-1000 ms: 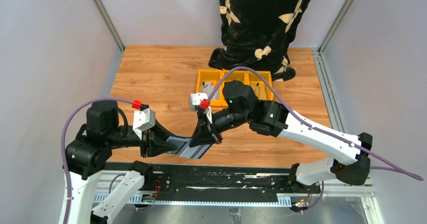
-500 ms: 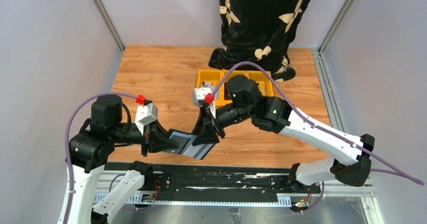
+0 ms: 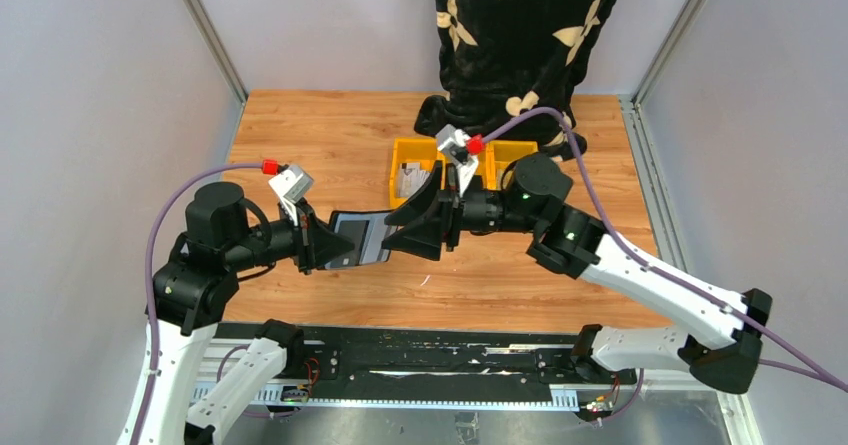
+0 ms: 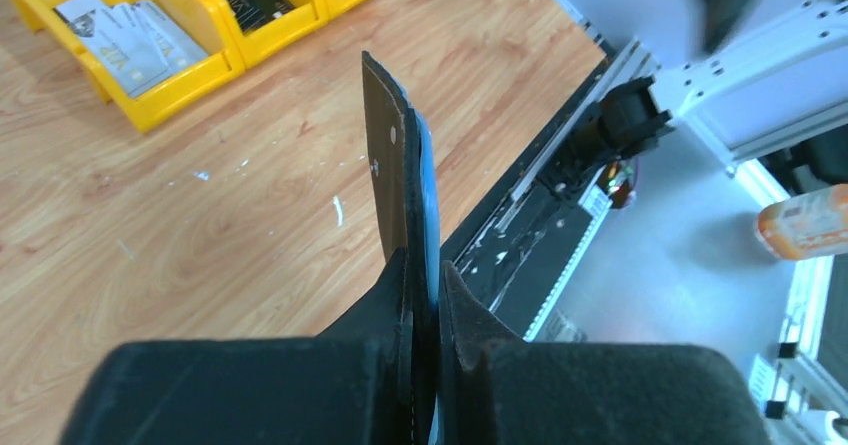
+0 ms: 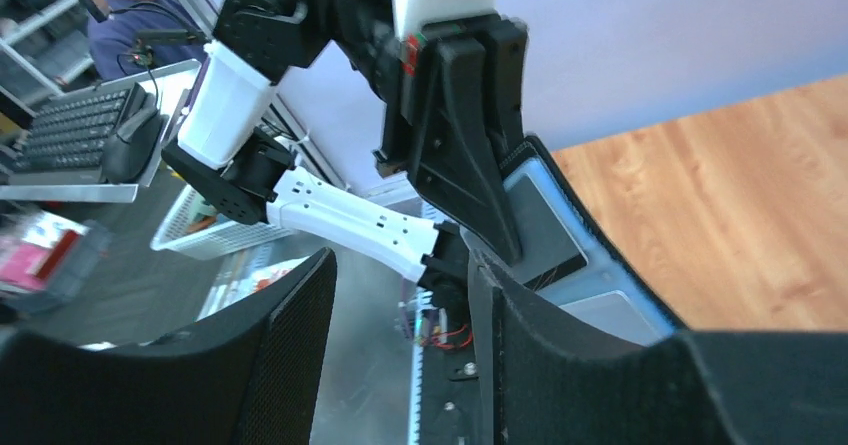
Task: Take the credit cards out of the card holder
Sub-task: Remove the credit card from the card holder.
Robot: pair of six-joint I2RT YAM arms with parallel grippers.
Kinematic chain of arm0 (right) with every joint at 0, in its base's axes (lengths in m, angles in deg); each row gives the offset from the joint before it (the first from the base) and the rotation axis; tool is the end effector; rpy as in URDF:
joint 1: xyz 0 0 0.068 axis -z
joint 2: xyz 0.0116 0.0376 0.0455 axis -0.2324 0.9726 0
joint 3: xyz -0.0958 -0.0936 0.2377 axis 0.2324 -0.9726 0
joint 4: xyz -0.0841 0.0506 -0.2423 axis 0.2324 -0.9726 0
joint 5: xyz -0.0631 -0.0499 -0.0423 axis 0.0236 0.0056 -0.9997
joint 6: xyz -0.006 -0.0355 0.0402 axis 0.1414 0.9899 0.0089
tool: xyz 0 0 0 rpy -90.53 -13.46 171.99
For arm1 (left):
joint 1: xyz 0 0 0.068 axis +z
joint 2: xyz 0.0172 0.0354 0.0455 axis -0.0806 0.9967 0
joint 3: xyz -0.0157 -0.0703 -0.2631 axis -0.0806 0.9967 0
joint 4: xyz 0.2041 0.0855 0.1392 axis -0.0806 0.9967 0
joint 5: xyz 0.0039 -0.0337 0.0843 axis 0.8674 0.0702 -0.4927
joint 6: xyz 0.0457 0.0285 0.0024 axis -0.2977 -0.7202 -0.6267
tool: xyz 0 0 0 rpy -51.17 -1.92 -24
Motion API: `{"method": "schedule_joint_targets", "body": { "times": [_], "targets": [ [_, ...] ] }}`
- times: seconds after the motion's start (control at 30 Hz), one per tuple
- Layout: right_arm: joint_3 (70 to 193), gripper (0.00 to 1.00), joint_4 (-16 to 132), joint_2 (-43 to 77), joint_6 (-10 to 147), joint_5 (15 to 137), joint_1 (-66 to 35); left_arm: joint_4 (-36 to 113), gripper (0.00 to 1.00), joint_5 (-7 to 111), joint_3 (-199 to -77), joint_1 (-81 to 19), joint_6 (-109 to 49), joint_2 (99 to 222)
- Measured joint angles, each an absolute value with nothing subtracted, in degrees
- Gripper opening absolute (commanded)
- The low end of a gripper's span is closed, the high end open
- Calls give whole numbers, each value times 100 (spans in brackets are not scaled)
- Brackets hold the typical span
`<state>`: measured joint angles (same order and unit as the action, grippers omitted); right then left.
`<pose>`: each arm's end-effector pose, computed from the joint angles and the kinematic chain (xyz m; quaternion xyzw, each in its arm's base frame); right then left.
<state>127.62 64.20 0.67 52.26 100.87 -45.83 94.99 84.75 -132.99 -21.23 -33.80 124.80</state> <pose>0.1089 0.2205 0.4648 -0.3942 0.5030 0.6244 0.4492 0.0843 -0.0495 0.4042 0.2440 0.7799 -0.3943 0.4204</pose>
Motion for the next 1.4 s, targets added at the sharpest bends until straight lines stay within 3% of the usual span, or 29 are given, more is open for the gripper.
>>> {"method": "schedule_joint_targets", "body": {
  "times": [0.37, 1.1, 1.4],
  "targets": [
    [11861, 50, 7533, 846, 3557, 10662, -4587, 8312, 0, 9406, -12907, -2070, -2112, 12259],
    [11791, 49, 7098, 391, 3777, 10680, -4528, 7416, 0, 10469, -12774, -2046, -1352, 12242],
    [11820, 38, 7478, 557, 3471, 10841, -4513, 7421, 0, 10495, -12776, -2046, -1428, 12211]
  ]
}}
